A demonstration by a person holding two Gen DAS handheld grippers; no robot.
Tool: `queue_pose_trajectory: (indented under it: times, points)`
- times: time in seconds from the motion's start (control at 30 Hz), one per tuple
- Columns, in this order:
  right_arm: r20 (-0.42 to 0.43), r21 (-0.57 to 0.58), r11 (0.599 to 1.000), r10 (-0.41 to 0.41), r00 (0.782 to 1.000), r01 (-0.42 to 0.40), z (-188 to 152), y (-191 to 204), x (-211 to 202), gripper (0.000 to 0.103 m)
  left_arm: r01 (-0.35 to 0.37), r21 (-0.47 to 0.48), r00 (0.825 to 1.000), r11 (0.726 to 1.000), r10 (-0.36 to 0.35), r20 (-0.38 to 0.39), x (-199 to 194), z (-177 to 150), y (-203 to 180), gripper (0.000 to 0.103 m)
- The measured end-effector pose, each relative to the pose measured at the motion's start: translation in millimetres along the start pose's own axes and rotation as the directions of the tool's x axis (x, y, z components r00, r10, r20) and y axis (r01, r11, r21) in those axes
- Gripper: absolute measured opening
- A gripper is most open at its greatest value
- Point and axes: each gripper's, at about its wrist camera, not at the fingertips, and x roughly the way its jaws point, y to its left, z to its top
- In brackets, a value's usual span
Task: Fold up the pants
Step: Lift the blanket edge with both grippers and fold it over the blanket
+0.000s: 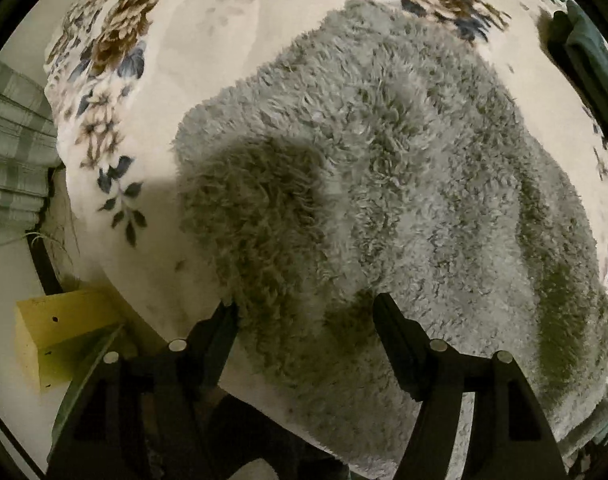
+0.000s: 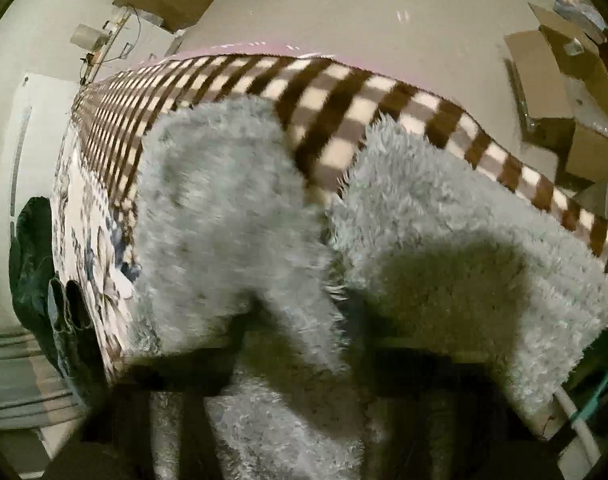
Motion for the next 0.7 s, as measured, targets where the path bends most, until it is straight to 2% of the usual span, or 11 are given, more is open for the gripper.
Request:
queue_pose_trajectory:
  times: [0.1,0.2,0.3,0.47,0.57,0.63,0.67,0.7]
  points:
    - [0.083,-0.033,0.999,-0.002,0.997,0.005,-6,5,-36,0.006,0.0,0.006,1.0,1.0,0.0,0.008,3,2,4,0.066]
    - [0.144,-0.009,1.0,0.0,0.99,0.001,-16,-11,-84,0.006,-0.001,0.005,1.0,1.0,0.001,0.008,-1,-8,-6,0.066]
    - [0.178,0.025,0.999,-0.041,0.983,0.037,-24,-35,-116,0.006,-0.003,0.003,1.0,1.0,0.003,0.006,-6,-11,-12,0.066]
    - [0.134,0.11,0.986,-0.143,0.981,0.128,-30,-91,-120,0.006,-0.017,0.011,1.0,1.0,0.017,0.024,-6,-6,-7,0.066]
    - [0.057,0.114,0.979,-0.174,0.983,0.167,-28,-112,-94,0.007,-0.017,0.007,1.0,1.0,0.017,0.017,-7,-5,1,0.066]
    - [0.01,0.124,0.981,-0.153,0.988,0.15,-32,-123,-81,0.028,-0.006,-0.002,1.0,1.0,0.006,0.013,-15,-7,9,0.066]
    - [0.004,0.131,0.983,-0.127,0.992,0.126,-35,-118,-76,0.045,0.003,-0.012,1.0,1.0,-0.003,0.02,-21,-9,14,0.066]
    - [0.003,0.138,0.986,-0.093,0.996,0.092,-41,-117,-75,0.052,0.013,-0.024,1.0,1.0,-0.012,0.029,-29,-11,22,0.066]
